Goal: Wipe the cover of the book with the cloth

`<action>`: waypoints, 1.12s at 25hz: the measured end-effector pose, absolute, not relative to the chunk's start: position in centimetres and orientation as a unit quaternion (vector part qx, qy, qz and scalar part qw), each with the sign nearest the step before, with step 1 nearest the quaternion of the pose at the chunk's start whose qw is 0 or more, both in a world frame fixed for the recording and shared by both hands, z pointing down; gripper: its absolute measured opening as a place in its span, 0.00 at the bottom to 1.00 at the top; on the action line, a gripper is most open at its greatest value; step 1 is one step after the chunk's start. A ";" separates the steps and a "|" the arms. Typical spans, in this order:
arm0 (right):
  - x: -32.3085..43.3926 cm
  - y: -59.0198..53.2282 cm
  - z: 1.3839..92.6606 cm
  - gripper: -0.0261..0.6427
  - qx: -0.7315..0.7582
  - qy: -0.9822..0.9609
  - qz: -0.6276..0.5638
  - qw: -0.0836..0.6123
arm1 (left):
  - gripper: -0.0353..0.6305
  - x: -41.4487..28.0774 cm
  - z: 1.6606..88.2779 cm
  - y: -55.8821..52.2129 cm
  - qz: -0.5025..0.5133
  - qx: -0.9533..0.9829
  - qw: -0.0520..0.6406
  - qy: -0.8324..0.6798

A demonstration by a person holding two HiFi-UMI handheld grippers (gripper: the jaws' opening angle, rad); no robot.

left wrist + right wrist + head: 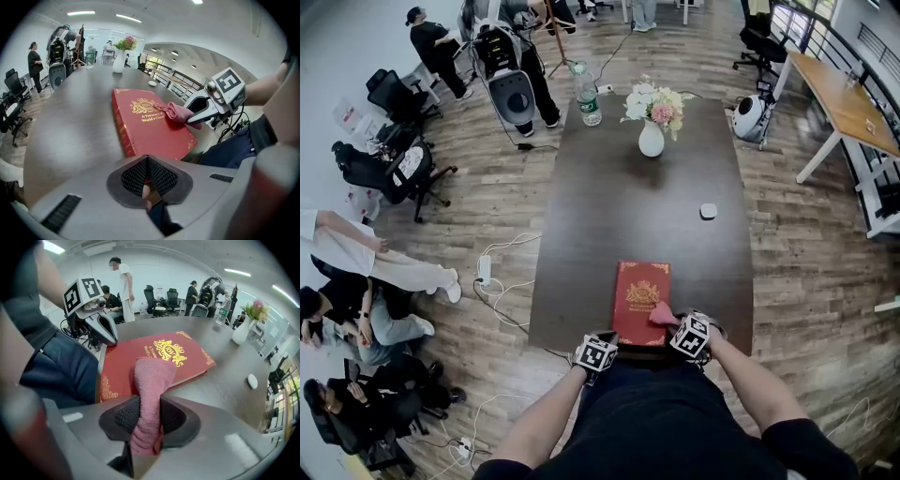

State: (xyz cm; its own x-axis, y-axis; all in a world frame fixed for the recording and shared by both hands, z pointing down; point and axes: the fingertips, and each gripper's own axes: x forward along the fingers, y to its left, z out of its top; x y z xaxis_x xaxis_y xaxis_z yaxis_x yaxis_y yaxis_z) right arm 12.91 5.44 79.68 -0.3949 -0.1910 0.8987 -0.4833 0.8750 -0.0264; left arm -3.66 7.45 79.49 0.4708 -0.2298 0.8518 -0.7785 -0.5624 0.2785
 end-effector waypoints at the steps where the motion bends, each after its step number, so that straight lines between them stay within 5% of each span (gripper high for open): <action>1: 13.2 5.5 79.6 0.21 0.213 -0.820 0.149 0.510 | 0.05 -3.6 79.5 7.4 0.402 0.789 0.340 -0.316; 13: 11.2 5.4 76.2 0.21 0.247 -0.807 0.152 0.514 | 0.05 -2.9 78.8 7.8 0.370 0.809 0.363 -0.278; 28: -0.2 4.3 74.1 0.21 0.189 -0.841 0.090 0.499 | 0.05 -2.0 78.3 9.4 0.348 0.826 0.357 -0.263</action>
